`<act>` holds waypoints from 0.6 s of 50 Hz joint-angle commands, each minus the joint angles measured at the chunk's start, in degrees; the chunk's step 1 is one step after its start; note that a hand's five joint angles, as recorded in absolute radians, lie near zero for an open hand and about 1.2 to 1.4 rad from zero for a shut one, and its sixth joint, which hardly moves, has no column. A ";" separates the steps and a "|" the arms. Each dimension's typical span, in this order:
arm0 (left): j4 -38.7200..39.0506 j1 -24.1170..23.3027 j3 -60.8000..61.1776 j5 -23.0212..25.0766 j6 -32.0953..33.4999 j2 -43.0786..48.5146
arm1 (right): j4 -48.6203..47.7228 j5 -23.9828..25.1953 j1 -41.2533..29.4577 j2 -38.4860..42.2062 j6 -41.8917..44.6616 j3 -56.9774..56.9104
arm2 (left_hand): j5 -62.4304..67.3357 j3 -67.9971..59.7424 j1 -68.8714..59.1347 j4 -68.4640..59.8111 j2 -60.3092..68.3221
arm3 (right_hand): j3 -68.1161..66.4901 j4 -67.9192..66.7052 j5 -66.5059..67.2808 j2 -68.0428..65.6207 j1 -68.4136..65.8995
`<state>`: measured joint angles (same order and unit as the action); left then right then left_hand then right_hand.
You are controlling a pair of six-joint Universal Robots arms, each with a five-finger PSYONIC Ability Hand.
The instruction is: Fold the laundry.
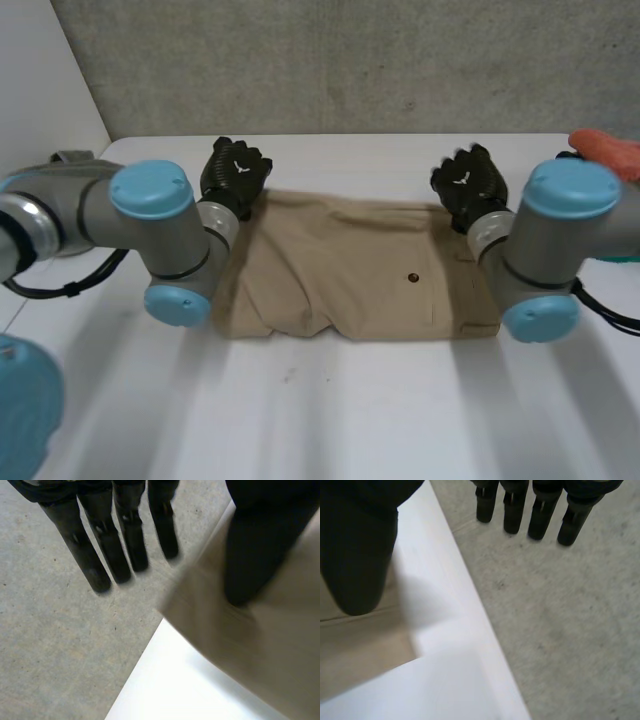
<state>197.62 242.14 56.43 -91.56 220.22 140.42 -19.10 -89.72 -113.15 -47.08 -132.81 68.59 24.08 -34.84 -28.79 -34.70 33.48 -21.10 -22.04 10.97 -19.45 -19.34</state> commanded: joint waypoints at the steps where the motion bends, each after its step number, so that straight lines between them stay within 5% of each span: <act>1: 4.17 -1.49 -0.46 0.33 -1.71 1.44 | -6.75 -1.42 -1.81 1.58 3.18 -0.22 | -24.08 24.84 18.79 24.70 -23.48 | 11.10 12.04 -10.97 9.45 9.34; 8: 4.53 -2.38 9.29 -0.11 -5.85 -9.98 | 5.01 -2.13 -1.02 -11.70 -4.89 7.78 | -24.08 24.84 18.79 24.70 -23.48 | 11.10 12.04 -10.97 9.45 9.34; 16: 4.79 -2.73 25.80 0.41 -11.90 -23.86 | 29.88 6.29 4.06 -18.22 -22.74 14.98 | -24.08 24.84 18.79 24.70 -23.48 | -4.76 -3.82 4.89 -6.42 -6.52; 22: 5.23 -3.17 31.10 0.50 -15.43 -27.13 | 24.91 12.46 7.77 -18.13 -23.46 21.41 | -24.08 24.84 18.79 24.70 -23.48 | -6.65 -5.70 6.78 -8.30 -8.40; 30: 5.23 -3.52 31.90 0.59 -16.49 -26.78 | 13.22 11.58 7.42 -13.74 -23.19 23.09 | -24.08 24.84 18.79 24.70 -23.48 | -7.48 -6.54 7.61 -9.13 -9.24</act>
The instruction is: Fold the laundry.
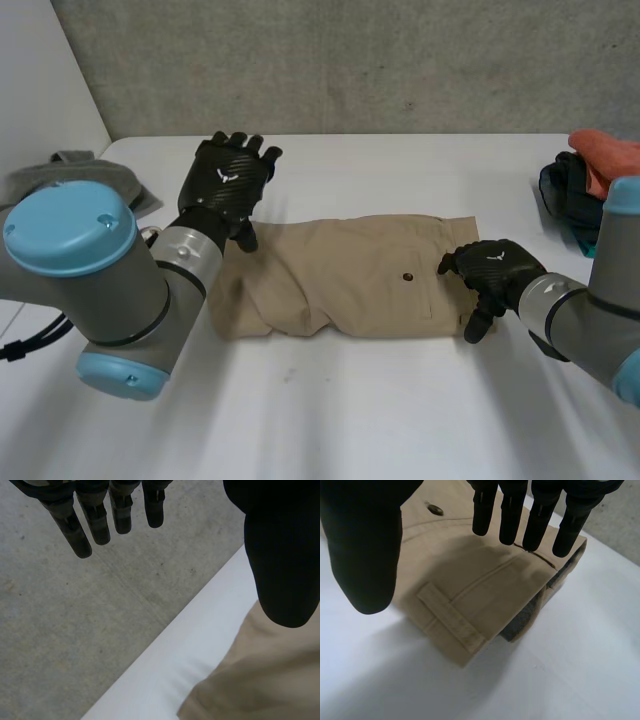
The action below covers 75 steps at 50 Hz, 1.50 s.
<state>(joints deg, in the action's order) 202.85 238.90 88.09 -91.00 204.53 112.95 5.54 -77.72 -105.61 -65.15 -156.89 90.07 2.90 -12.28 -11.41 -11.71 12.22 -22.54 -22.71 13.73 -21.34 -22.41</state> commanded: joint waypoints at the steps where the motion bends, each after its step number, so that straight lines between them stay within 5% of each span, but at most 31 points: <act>1: 0.00 -0.27 0.16 0.04 -0.80 0.87 | -12.03 -0.59 -0.12 4.94 0.88 1.42 | -2.90 2.28 1.41 1.71 -2.22 | -6.72 -6.55 5.52 -7.91 -6.84; 5: 0.09 -0.27 0.07 0.04 -0.89 1.13 | -13.53 -1.99 -0.12 8.19 1.14 0.63 | -2.90 2.28 1.41 1.71 -2.22 | -13.75 -13.58 12.55 -14.94 -13.87; 8: 0.09 -0.27 0.24 0.04 -0.89 1.13 | -13.53 -4.01 0.14 8.55 1.85 0.02 | -2.90 2.28 1.41 1.71 -2.22 | -57.36 -57.19 56.16 -58.55 -57.48; 16: 0.00 -1.33 0.77 -0.05 -0.89 0.34 | -16.17 -6.48 1.81 -0.13 4.21 3.97 | -2.90 2.28 1.41 1.71 -2.22 | -57.46 -57.29 56.27 -58.66 -57.59; 25: 0.00 -0.98 4.19 0.04 -0.89 -3.78 | -16.08 -7.71 6.12 -5.51 27.38 4.95 | -2.90 2.28 1.41 1.71 -2.22 | -57.46 -57.29 56.27 -58.66 -57.59; 28: 0.00 -0.80 4.72 -0.05 -0.89 -4.05 | -16.69 -7.45 4.99 -5.60 32.42 4.33 | -2.90 2.28 1.41 1.71 -2.22 | -57.46 -57.29 56.27 -58.66 -57.59; 31: 0.00 -0.62 5.34 -0.14 -0.98 -4.67 | -20.11 -6.31 -3.35 -4.99 36.38 1.78 | -2.90 2.28 1.41 1.71 -2.22 | -57.46 -57.29 56.27 -58.66 -57.59; 37: 0.00 -0.36 6.04 -0.49 -1.41 -6.42 | -32.14 2.80 -19.95 1.76 38.49 -1.39 | -2.90 2.28 1.41 1.71 -2.22 | -57.46 -57.29 56.27 -58.66 -57.59; 44: 0.00 0.78 6.66 -0.67 -2.82 -8.71 | -32.70 17.85 -24.11 11.35 47.80 -1.83 | -2.90 2.28 1.41 1.71 -2.22 | -57.46 -57.29 56.27 -58.66 -57.59; 45: 0.09 1.48 6.57 -0.67 -3.26 -9.32 | -32.00 18.47 -24.37 12.41 50.43 -2.44 | -2.90 2.28 1.41 1.71 -2.22 | -56.02 -55.85 54.83 -57.22 -56.15; 48: 0.09 2.45 6.14 -0.67 -3.96 -9.68 | -31.38 17.61 -24.55 11.98 52.12 -3.58 | -2.90 2.28 1.41 1.71 -2.22 | 7.00 7.17 -8.20 5.81 6.88; 52: 0.26 3.94 4.82 -0.67 -6.24 -9.76 | -31.02 14.18 -23.94 8.30 45.29 -3.33 | -2.90 2.28 1.41 1.71 -2.22 | 12.54 12.71 -13.73 11.34 12.41; 60: 0.35 3.95 -1.68 -0.23 -11.17 -8.71 | -30.50 9.44 -19.56 -7.34 -6.60 0.98 | -2.68 2.07 1.20 1.49 -2.00 | 12.54 12.71 -13.73 11.34 12.41; 62: -0.26 3.60 -4.06 -0.23 -12.49 -7.31 | -29.36 7.68 -16.92 -9.46 -12.45 1.60 | -2.51 1.90 1.03 1.32 -1.84 | 12.54 12.71 -13.73 11.34 12.41; 69: -3.51 -2.46 -12.32 3.02 -14.34 1.38 | -16.54 2.93 -8.30 -12.46 -19.25 -2.08 | -1.84 1.23 0.36 0.65 -1.16 | 12.54 12.71 -13.73 11.34 12.41; 75: -12.38 -3.70 -19.96 3.46 -14.16 10.70 | -5.99 1.78 -8.12 -2.54 -19.16 -11.39 | -1.17 0.55 -0.32 -0.02 -0.49 | 12.54 12.71 -13.73 11.34 12.41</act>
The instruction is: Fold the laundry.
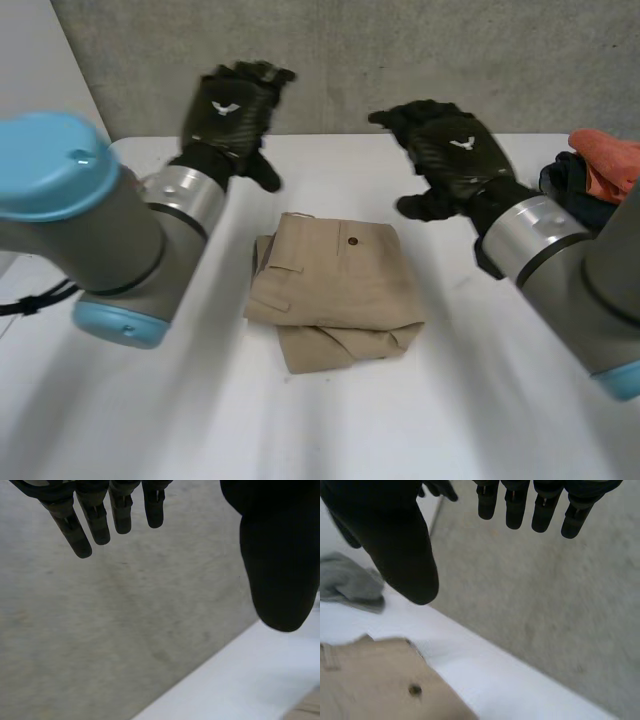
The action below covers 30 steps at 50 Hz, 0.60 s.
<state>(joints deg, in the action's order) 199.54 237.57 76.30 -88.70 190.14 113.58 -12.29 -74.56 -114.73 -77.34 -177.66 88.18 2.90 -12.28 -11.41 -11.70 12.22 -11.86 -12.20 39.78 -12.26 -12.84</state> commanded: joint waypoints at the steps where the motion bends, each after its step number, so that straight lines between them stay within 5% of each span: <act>1: -12.04 -2.47 -10.01 1.07 0.23 12.35 | 14.64 -0.76 1.00 12.53 1.53 -12.22 | -1.00 0.39 -0.48 -0.19 -0.32 | 1.86 2.20 -39.78 2.26 2.84; 15: -26.65 -2.29 -13.28 -3.23 0.93 21.51 | 25.38 0.04 0.38 30.74 4.07 -23.75 | -0.66 0.05 -0.82 -0.53 0.02 | 1.86 2.20 -39.78 2.26 2.84; 25: -29.30 -2.29 -13.45 -3.76 6.82 21.25 | 26.00 -3.65 0.29 30.76 11.81 -24.64 | -0.83 0.22 -0.65 -0.37 -0.15 | 1.86 2.20 -39.78 2.26 2.84; 30: -27.29 -2.73 -13.81 -3.59 6.73 15.56 | 23.46 -4.27 0.82 23.58 11.55 -23.15 | -1.17 0.55 -0.32 -0.03 -0.49 | -67.12 -66.78 29.20 -66.72 -66.14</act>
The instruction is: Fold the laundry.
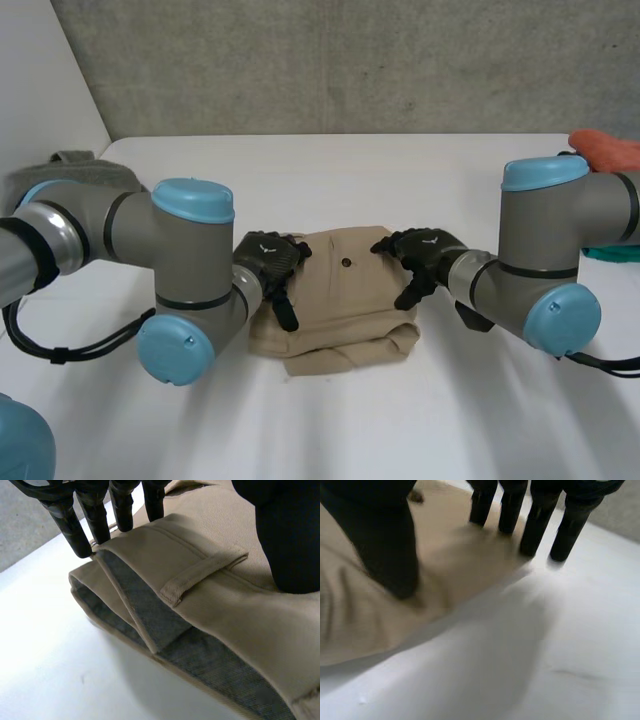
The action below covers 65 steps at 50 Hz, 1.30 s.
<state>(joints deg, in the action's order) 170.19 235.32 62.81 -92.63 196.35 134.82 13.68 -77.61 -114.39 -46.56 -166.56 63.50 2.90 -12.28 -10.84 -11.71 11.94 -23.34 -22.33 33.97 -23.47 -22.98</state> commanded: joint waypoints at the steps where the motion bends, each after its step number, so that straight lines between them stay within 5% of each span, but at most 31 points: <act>1: 2.77 -0.47 -0.32 0.44 0.44 -7.01 | -3.21 -1.40 0.49 -8.62 0.36 1.80 | -1.34 0.72 -0.72 0.15 -0.38 | -50.38 -51.39 29.75 -50.25 -50.74; 3: 4.09 -0.56 -0.14 0.44 0.44 -9.47 | -4.09 -1.67 0.57 -11.09 0.01 2.24 | -1.67 1.06 -0.39 0.48 -0.72 | -23.59 -24.59 2.96 -23.46 -23.95; 4: 5.40 -0.65 0.03 0.52 0.35 -11.58 | -4.36 -1.58 0.66 -13.27 0.09 3.03 | -2.01 1.39 -0.05 0.82 -1.05 | 13.34 12.33 -33.97 13.47 12.98; 14: 8.23 -0.39 -0.84 1.93 -0.36 -21.00 | -4.89 -1.23 0.58 -22.69 1.06 9.27 | -2.35 1.73 0.29 1.16 -1.39 | 13.34 12.33 -33.97 13.47 12.98; 22: 7.79 -0.39 -2.69 14.74 -0.53 -22.32 | -5.24 -1.32 -3.02 -25.78 0.97 18.05 | -1.17 0.56 -0.89 -0.02 -0.22 | 13.34 12.33 -33.97 13.47 12.98; 27: 7.00 0.14 -2.69 24.15 -1.14 -22.23 | -13.55 -2.36 -11.44 -23.24 0.89 25.69 | -1.17 0.55 -0.89 -0.02 -0.21 | 13.34 12.33 -33.97 13.47 12.98; 36: 6.91 0.14 -2.43 24.78 -1.41 -21.09 | -29.05 -13.62 -16.21 -14.44 1.15 29.31 | -1.17 0.55 -0.89 -0.02 -0.21 | 13.34 12.33 -33.97 13.47 12.98; 53: 7.18 0.14 -2.78 24.87 -1.50 -17.40 | -41.62 -14.77 -16.12 -2.75 7.56 22.99 | -1.00 0.39 -1.06 -0.19 -0.05 | 13.34 12.33 -33.97 13.47 12.98; 57: 7.18 0.14 -2.87 24.87 -1.50 -17.40 | -42.77 -14.33 -16.12 -2.13 8.44 21.32 | -1.00 0.39 -1.06 -0.19 -0.05 | -5.03 -6.03 -15.60 -4.89 -5.39; 61: 7.18 0.23 -2.96 24.87 -1.59 -17.83 | -44.08 -13.98 -16.12 -2.13 8.44 19.83 | -1.00 0.39 -1.06 -0.19 -0.05 | -56.51 -57.52 35.88 -56.38 -56.88; 65: 7.44 0.23 -3.22 24.87 -1.50 -18.28 | -46.88 -13.28 -15.77 -2.31 8.36 18.95 | -1.00 0.39 -1.06 -0.19 -0.05 | -56.66 -57.67 36.03 -56.53 -57.02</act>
<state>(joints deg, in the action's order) 177.40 235.49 59.85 -67.76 194.81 117.17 -30.23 -91.74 -130.46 -48.56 -158.03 83.70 2.80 -12.28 -10.74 -11.71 11.93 -65.39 -65.87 49.20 -66.16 -57.79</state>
